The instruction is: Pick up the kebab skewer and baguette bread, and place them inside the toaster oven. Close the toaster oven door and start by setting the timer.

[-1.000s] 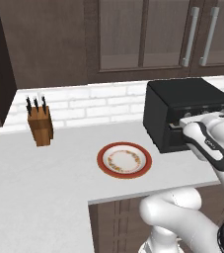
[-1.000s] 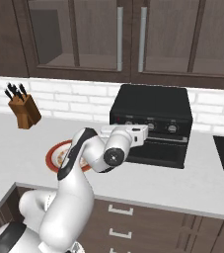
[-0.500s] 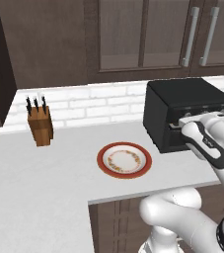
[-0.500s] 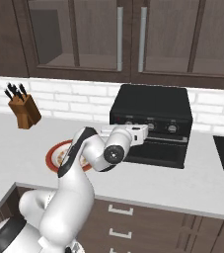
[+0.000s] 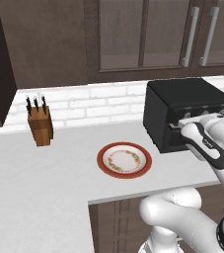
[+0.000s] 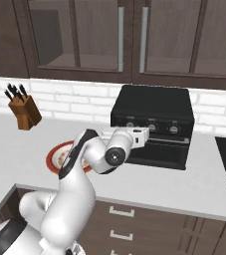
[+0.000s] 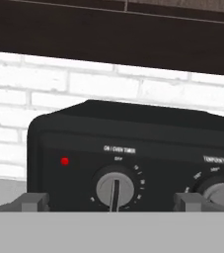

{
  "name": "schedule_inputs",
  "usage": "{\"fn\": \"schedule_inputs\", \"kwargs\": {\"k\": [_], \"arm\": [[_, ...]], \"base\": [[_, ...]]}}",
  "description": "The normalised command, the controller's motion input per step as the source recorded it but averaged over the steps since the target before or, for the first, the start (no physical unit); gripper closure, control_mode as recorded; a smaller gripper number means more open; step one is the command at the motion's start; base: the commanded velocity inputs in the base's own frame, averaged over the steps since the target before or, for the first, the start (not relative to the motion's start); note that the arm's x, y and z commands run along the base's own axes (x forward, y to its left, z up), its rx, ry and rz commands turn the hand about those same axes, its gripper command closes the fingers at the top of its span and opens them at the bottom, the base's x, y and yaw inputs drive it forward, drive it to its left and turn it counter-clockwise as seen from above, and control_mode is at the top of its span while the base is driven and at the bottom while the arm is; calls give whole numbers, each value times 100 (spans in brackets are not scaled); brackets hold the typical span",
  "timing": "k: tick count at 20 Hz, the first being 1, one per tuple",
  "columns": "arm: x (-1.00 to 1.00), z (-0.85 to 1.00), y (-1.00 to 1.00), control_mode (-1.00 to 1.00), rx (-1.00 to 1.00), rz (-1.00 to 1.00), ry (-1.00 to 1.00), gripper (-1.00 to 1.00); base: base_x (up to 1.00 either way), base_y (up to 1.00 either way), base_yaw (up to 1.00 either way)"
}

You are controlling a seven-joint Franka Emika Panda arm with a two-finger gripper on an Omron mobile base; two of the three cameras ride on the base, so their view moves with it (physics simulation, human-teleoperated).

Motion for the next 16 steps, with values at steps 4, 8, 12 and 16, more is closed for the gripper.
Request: {"fn": "schedule_inputs", "kwargs": {"k": [4, 8, 12, 16], "arm": [[8, -6, 0, -100, 0, 0, 0, -100], [21, 0, 0, -100, 0, 0, 0, -100], [11, 0, 0, -100, 0, 0, 0, -100], [0, 0, 0, -100, 0, 0, 0, -100]], "base": [[0, 0, 0], [0, 0, 0], [0, 0, 0], [0, 0, 0]]}}
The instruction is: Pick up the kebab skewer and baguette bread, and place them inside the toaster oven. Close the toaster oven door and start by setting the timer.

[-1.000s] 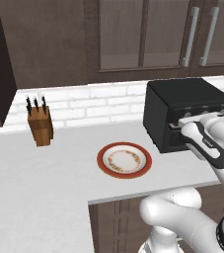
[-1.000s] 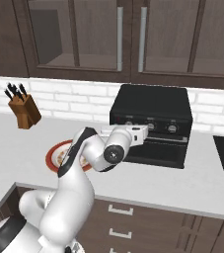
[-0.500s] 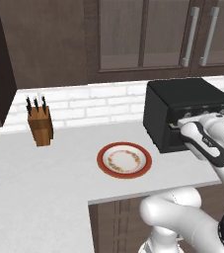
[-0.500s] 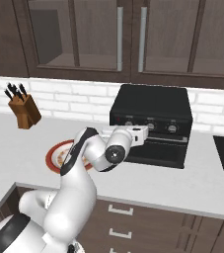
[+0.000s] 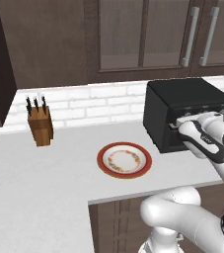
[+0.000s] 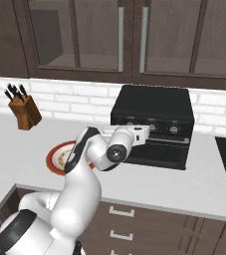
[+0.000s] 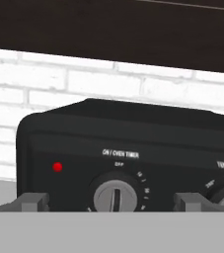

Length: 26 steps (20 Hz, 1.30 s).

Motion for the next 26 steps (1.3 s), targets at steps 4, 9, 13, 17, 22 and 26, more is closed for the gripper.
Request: {"fn": "schedule_inputs", "kwargs": {"k": [4, 9, 13, 17, 22, 26], "arm": [[0, 0, 0, -100, 0, 0, 0, -100], [0, 0, 0, -100, 0, 0, 0, -100], [0, 0, 0, -100, 0, 0, -2, -100], [0, -1, 0, -100, 0, 0, -4, -100], [0, -8, 0, -100, 1, 0, -1, -100], [0, -21, 0, -100, 2, 0, 0, -100]], "base": [[0, 0, 0], [0, 0, 0], [0, 0, 0], [0, 0, 0], [0, 0, 0], [0, 0, 0]]}}
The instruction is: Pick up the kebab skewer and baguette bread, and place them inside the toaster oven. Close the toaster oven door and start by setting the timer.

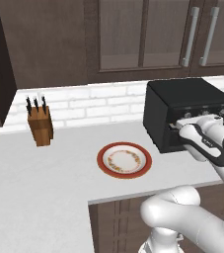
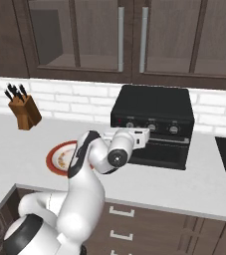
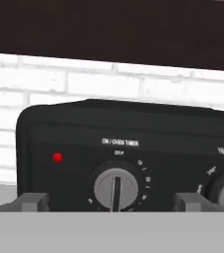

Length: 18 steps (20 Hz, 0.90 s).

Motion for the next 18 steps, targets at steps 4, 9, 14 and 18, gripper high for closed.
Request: {"fn": "schedule_inputs", "kwargs": {"k": [4, 9, 14, 18], "arm": [[13, -8, 0, -100, 2, 0, 0, -100], [24, 0, 0, -100, 0, 0, -2, -100], [4, 0, 0, -100, 0, 0, -4, -100], [0, 0, -1, -100, 0, 0, -3, -100]], "base": [[0, 0, 0], [0, 0, 0], [0, 0, 0], [0, 0, 0]]}}
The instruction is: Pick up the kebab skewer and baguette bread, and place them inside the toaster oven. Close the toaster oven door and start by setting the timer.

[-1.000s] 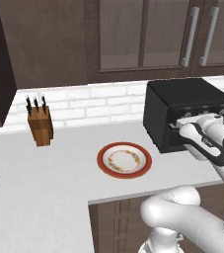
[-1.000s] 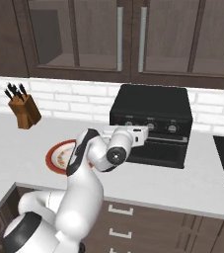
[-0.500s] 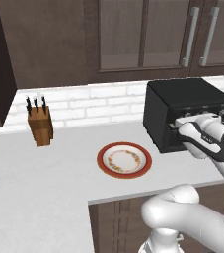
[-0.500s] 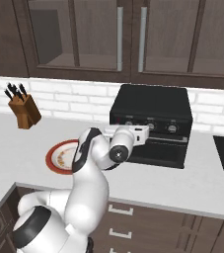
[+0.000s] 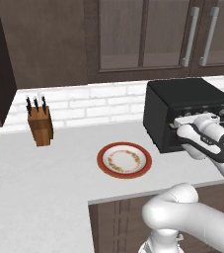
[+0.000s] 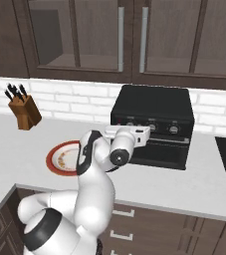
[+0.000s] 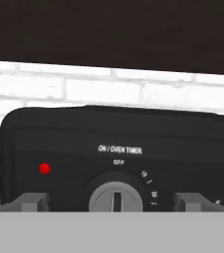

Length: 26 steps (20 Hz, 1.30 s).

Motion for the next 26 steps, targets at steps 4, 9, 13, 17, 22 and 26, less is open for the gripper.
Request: {"fn": "schedule_inputs", "kwargs": {"k": [4, 9, 13, 17, 22, 26], "arm": [[1, 0, -13, -100, 0, 0, -2, -100], [0, 0, -17, -100, 0, 0, -2, -100], [0, 0, -5, -100, 0, 0, -1, -100], [0, 0, 8, -100, 0, 0, 0, -100], [2, 0, 11, -100, 0, 0, 0, -100], [7, 0, 3, -100, 0, 0, 0, -100]], "base": [[0, 0, 0], [0, 0, 0], [0, 0, 0], [0, 0, 0], [0, 0, 0], [0, 0, 0]]}}
